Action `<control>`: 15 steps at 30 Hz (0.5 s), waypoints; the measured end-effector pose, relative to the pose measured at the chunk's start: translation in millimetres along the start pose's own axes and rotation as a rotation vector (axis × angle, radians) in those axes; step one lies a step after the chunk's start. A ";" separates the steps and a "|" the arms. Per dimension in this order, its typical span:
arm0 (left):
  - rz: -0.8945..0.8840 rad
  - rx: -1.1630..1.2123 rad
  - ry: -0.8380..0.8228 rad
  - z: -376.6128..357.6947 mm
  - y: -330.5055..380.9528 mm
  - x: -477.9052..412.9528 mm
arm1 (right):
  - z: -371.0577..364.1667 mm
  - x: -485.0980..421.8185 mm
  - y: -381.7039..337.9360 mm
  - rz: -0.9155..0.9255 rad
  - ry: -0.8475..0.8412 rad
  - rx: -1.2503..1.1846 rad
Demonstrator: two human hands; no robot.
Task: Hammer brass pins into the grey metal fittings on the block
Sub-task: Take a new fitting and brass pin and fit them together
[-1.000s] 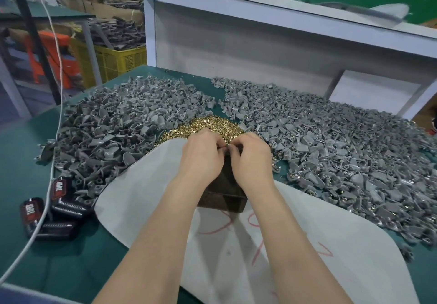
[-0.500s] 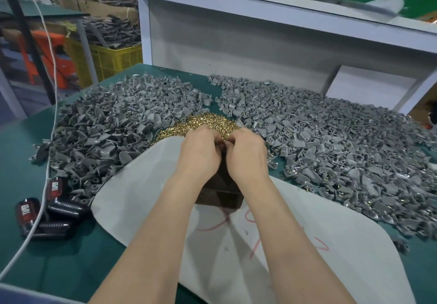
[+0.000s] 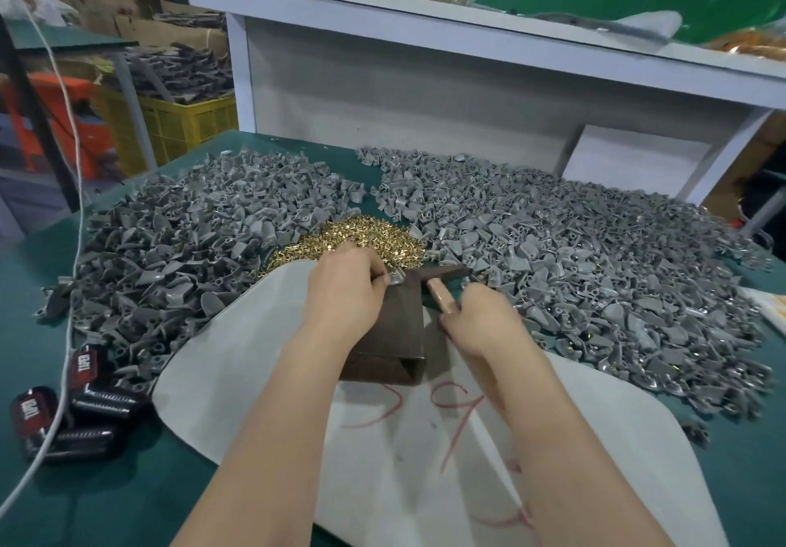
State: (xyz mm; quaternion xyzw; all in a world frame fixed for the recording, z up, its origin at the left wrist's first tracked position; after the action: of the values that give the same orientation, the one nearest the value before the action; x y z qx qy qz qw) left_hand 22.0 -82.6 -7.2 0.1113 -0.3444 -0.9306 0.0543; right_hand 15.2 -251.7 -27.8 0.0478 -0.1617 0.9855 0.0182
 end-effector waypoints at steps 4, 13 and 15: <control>-0.014 -0.025 0.002 1.0 1.2 1.1 | 24.8 1.6 1.4 -0.009 0.135 -0.183; 0.013 0.041 0.001 0.8 0.2 -0.8 | 87.4 58.1 -33.8 0.391 0.665 -0.073; 0.026 0.041 0.001 1.4 -0.7 -0.6 | 64.7 54.4 -38.9 0.401 0.477 0.011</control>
State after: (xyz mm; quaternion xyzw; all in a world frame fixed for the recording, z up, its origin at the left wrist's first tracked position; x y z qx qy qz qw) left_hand 22.3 -81.1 -6.6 0.1082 -0.3649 -0.9225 0.0640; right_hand -31.2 -234.5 51.0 -0.2177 -0.1537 0.9537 -0.1391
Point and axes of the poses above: each hand's wrist, its own x-axis away from the middle knuckle, its own z-axis out of the back of the hand, y = z × x, the point moved 7 cm from there along -x, towards the middle knuckle, and after that the axes turned 9 degrees about z, right-handed, at the moved point
